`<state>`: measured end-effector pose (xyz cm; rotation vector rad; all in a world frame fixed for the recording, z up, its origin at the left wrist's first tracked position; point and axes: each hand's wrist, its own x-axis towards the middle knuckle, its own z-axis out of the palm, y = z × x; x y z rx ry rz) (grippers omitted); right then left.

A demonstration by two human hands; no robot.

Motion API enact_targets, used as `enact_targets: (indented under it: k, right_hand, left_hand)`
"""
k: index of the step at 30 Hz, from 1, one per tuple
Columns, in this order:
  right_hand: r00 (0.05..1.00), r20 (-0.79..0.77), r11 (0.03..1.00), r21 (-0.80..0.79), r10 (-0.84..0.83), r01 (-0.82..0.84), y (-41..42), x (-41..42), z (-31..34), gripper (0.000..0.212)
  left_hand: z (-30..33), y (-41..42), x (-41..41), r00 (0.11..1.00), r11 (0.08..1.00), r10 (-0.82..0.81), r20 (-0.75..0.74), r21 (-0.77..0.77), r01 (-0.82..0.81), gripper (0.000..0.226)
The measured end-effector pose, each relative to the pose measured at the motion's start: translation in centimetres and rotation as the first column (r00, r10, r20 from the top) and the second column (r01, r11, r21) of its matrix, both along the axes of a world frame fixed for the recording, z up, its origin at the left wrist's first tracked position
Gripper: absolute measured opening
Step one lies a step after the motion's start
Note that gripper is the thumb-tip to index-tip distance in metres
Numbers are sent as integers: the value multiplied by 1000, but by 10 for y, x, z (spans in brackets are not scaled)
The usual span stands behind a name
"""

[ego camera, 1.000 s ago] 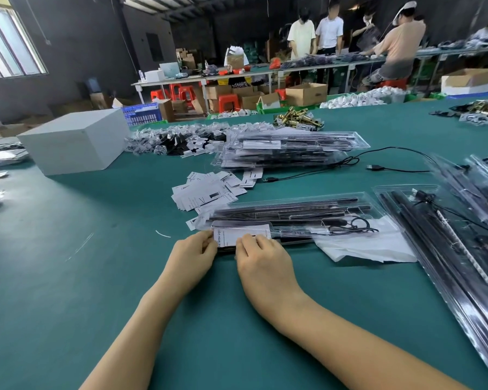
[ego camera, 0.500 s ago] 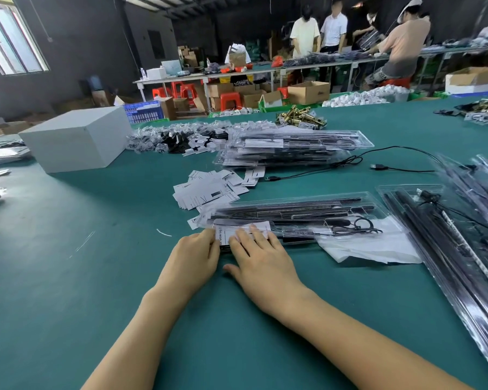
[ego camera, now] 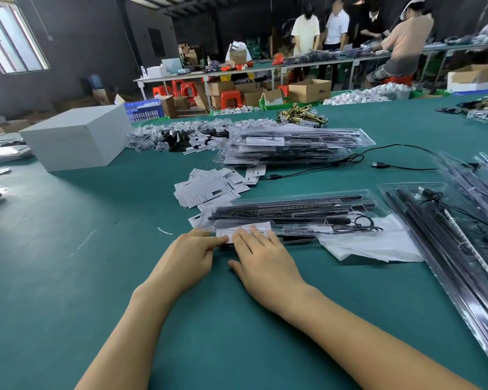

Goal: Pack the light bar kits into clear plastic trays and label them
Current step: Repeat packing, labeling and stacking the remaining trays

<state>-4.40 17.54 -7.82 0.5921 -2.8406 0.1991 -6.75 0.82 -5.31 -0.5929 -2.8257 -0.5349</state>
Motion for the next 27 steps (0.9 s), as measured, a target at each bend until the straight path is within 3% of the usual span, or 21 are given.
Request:
enact_targets:
  k: [9,14,18,23,27]
  right_hand:
    - [966,-190,984,-44,-176,170,-9,9,0,48]
    - [998,-8,996,-54,-65,64,-1,3,0,60]
    - [998,-36,996,-66,-57,55,5,0,0,59]
    - [999,-26,997,-77,-26,24,8,1,-1,54]
    - [971,-234,986,-164,-56,17,6,5,1,27]
  left_hand:
    - [0,1,2,999,999,48,-10,-3,-48,47]
    - [-1,11,10,986,995,-26,-164,-95,10,39]
    - [-3,19,10,998,980,-39,-49,-197,29,61]
    - [-10,25,8,995,936,63,75,-351,-33,65]
    - [-11,29,9,993,916,101,56,-394,-71,65]
